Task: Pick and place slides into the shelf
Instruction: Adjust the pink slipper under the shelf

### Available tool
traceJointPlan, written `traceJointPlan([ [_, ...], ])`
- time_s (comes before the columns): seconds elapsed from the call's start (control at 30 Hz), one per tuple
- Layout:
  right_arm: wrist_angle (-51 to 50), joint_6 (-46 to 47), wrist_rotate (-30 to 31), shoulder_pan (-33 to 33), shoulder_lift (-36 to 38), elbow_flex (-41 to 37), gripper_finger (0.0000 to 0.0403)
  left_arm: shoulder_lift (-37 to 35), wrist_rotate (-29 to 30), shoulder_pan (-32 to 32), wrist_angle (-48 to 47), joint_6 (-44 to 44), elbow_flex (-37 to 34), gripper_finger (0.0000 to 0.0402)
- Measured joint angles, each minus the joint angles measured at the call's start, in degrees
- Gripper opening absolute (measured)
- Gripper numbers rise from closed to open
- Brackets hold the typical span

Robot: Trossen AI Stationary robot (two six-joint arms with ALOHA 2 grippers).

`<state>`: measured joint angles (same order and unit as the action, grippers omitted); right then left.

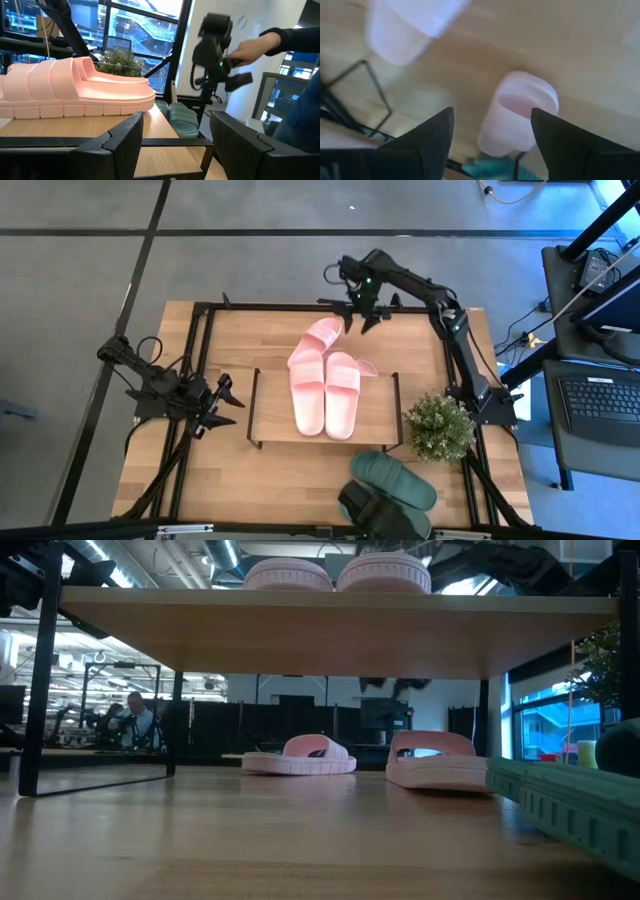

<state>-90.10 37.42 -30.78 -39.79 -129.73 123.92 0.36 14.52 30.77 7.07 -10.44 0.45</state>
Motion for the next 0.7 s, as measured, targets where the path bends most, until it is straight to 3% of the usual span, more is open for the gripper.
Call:
traceJointPlan([
  [0.27, -0.06, -0.25, -0.36, 1.42, 0.0, -11.49, 0.0265, 0.0, -0.02, 0.01, -0.18, 0.0, 0.0, 0.0221],
  [0.37, 0.26, -1.21, 1.38, 1.38, 0.03, -12.2, 0.0265, 0.0, -0.02, 0.0, -0.39, 0.48, 0.0, 0.0221],
  [0.5, 0.53, 0.25, 8.21, 0.51, 0.08, -12.0, 0.0265, 0.0, -0.02, 0.01, -1.7, 1.68, 0.0, 0.0221],
  [0.7, 0.56, 2.66, 11.44, 0.04, 0.08, -11.85, 0.0265, 0.0, -0.02, 0.0, -4.03, 2.0, 0.0, 0.0221],
])
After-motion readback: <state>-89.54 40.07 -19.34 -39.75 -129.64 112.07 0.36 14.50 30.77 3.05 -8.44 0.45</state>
